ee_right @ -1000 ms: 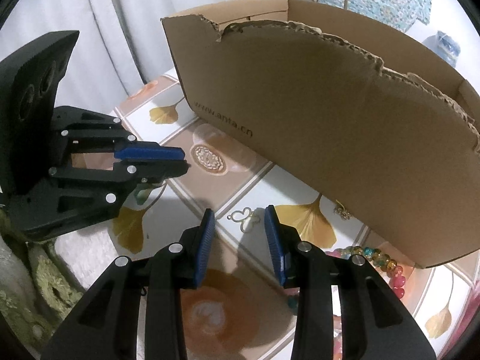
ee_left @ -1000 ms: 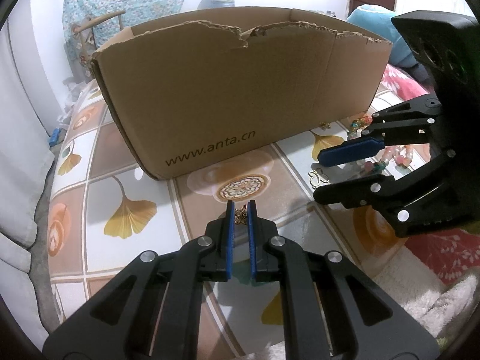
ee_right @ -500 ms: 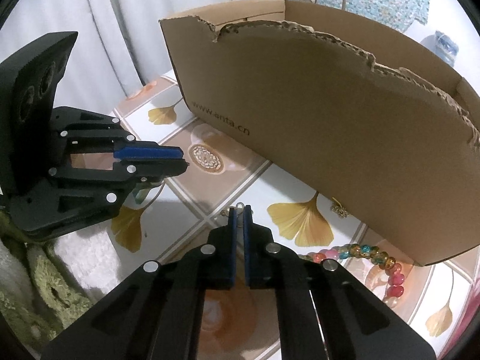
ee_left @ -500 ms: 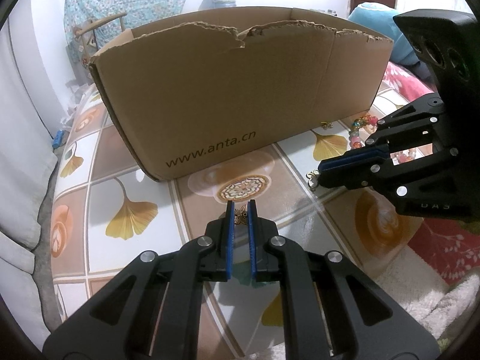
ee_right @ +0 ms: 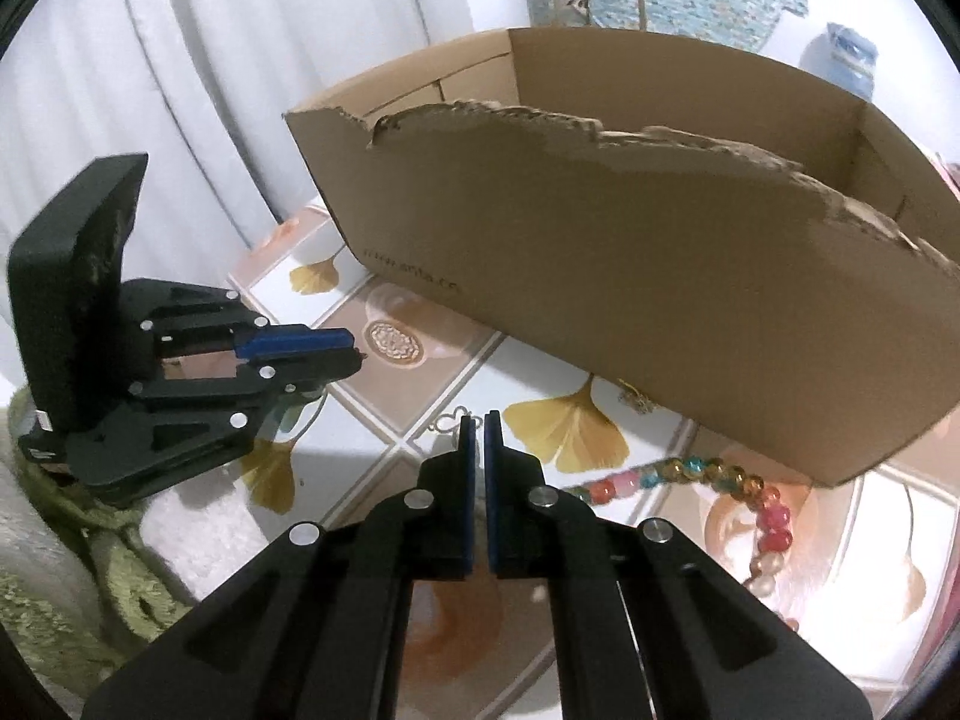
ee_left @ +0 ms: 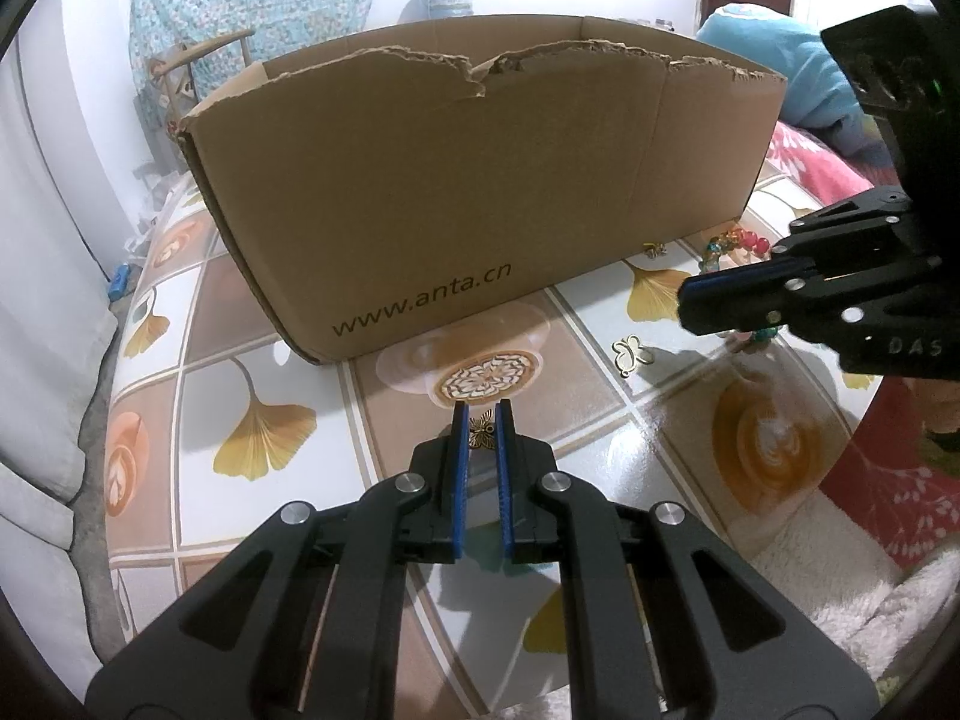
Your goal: Organize jewelry
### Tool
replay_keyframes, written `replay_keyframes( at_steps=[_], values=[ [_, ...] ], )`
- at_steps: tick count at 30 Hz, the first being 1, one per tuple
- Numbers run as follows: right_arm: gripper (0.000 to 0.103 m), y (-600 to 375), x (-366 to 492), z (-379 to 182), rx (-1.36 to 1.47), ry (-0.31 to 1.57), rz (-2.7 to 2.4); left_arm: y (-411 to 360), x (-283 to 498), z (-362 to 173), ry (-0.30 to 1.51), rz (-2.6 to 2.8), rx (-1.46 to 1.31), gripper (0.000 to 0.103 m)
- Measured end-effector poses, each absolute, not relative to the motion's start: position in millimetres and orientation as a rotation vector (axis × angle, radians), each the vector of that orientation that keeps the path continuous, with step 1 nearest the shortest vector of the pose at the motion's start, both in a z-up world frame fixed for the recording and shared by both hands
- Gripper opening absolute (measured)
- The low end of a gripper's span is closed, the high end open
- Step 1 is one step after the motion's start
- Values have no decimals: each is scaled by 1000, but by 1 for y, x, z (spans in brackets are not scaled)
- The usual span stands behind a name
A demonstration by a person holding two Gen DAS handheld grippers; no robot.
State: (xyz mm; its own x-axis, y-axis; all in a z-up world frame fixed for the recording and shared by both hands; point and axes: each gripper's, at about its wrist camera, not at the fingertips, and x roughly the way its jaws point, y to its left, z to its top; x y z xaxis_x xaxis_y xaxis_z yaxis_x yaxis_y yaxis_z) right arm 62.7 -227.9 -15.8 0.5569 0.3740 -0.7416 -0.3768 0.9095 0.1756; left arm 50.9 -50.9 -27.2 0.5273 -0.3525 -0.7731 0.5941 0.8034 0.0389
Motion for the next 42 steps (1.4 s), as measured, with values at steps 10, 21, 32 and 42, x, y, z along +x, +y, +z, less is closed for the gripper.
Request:
replay_keyframes(
  at_steps=[10,21,32,42],
  values=[
    [41,-213,69,-17,-78,876,496,-51,51,-27,840,-579,321,8],
    [17,-199,88,-28,-248,932,579,-51,52,-26,840,-587,313,8],
    [3,-192,89,-29,-255,940,584,-49,54,-26,832,-591,308,8],
    [5,-194,89,-24,-232,924,580,-50,55,-27,828,-593,309,8]
  ],
)
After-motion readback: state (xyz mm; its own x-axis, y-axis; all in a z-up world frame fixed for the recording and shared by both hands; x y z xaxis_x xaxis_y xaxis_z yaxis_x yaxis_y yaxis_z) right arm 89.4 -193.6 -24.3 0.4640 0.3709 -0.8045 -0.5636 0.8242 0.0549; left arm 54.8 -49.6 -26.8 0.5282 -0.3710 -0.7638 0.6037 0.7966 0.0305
